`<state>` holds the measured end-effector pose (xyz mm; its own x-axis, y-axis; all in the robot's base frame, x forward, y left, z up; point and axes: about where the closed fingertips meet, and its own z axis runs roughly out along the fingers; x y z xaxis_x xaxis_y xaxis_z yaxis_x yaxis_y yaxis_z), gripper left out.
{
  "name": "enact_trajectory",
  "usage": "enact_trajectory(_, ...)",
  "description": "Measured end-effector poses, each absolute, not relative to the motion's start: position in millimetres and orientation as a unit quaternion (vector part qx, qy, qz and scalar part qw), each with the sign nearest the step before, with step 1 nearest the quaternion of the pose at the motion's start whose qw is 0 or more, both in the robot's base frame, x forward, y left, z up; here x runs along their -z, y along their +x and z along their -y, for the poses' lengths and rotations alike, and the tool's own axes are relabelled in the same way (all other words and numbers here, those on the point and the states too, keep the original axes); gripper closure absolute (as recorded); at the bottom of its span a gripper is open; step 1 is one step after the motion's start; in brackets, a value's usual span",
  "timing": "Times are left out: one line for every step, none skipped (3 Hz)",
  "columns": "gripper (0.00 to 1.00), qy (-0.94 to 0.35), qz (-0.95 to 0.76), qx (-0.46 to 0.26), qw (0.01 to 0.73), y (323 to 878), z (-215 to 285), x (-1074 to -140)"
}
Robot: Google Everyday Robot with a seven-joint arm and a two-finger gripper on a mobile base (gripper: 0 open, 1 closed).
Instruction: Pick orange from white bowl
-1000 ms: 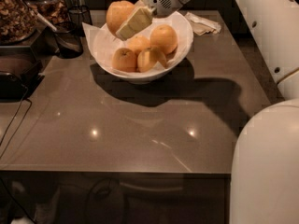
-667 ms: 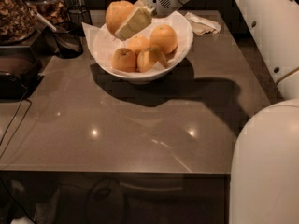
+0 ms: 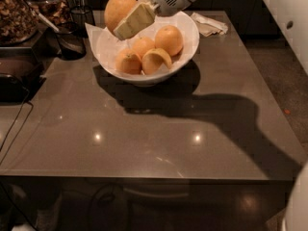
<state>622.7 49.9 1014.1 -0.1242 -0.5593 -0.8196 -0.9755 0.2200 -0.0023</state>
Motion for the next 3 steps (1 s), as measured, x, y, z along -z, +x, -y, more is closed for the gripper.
enact_trajectory(1.0, -0.539, -0.701, -0.284, 0.371, 593.2, -56.0, -1026.5)
enact_trajectory(1.0, -0.516, -0.717, -0.274, 0.38, 545.7, -65.8, -1036.0)
enact_trajectory(1.0, -0.517, -0.718, -0.274, 0.378, 544.0, -66.5, -1034.4)
